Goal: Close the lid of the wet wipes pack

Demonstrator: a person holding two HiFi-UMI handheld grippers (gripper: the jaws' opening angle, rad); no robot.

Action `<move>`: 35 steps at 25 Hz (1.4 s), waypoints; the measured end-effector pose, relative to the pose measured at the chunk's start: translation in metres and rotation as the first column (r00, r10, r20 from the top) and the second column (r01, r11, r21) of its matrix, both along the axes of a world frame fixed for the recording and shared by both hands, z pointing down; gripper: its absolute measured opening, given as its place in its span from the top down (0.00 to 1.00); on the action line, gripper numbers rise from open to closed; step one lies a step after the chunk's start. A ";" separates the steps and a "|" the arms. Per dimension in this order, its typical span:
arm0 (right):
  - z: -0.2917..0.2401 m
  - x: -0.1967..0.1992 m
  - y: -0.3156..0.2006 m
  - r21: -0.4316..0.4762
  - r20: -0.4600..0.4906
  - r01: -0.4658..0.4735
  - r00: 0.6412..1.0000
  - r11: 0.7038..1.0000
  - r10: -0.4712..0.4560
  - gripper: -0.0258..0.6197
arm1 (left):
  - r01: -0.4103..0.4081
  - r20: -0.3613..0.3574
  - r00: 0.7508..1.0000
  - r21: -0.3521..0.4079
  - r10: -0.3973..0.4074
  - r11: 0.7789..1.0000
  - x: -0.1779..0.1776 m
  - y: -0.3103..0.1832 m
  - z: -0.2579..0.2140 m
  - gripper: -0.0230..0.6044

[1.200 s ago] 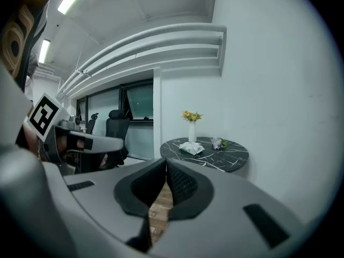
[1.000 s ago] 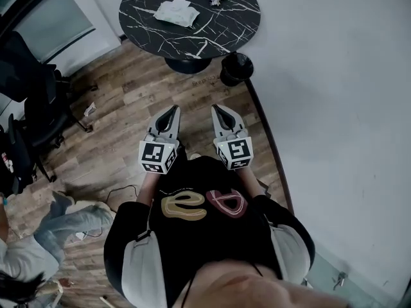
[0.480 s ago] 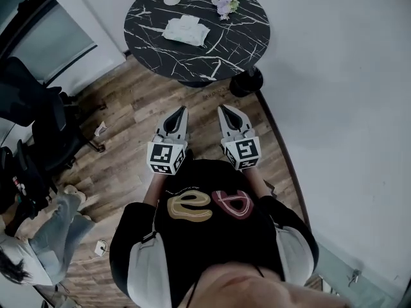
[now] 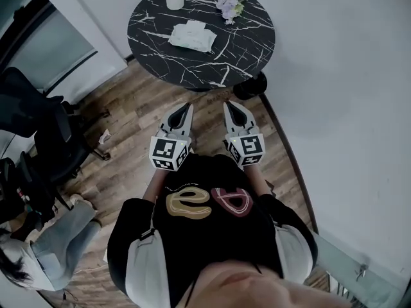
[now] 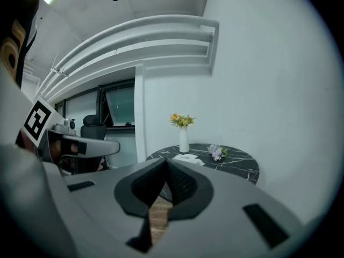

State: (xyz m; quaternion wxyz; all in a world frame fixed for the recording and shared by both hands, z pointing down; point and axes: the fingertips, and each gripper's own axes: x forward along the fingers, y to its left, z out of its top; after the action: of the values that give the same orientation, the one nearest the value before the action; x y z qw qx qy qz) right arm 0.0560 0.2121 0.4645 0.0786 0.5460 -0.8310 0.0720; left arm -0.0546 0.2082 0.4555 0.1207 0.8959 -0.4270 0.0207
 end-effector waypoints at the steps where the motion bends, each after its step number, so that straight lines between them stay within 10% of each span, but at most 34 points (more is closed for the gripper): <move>1: 0.000 -0.004 -0.002 0.000 0.001 -0.003 1.000 1.000 0.003 0.94 | -0.006 0.000 1.000 0.003 0.006 1.000 -0.002 -0.002 -0.001 0.93; 35: 0.023 -0.005 -0.119 -0.081 0.061 0.112 0.992 0.990 -0.108 0.94 | 0.140 0.045 0.989 -0.062 -0.138 0.988 -0.020 -0.111 0.027 0.93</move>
State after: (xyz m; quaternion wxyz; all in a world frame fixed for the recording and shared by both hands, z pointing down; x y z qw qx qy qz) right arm 0.0511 0.0929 0.4873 0.0819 0.4932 -0.8580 0.1181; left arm -0.0747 0.0971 0.4822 0.1423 0.8589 -0.4899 0.0444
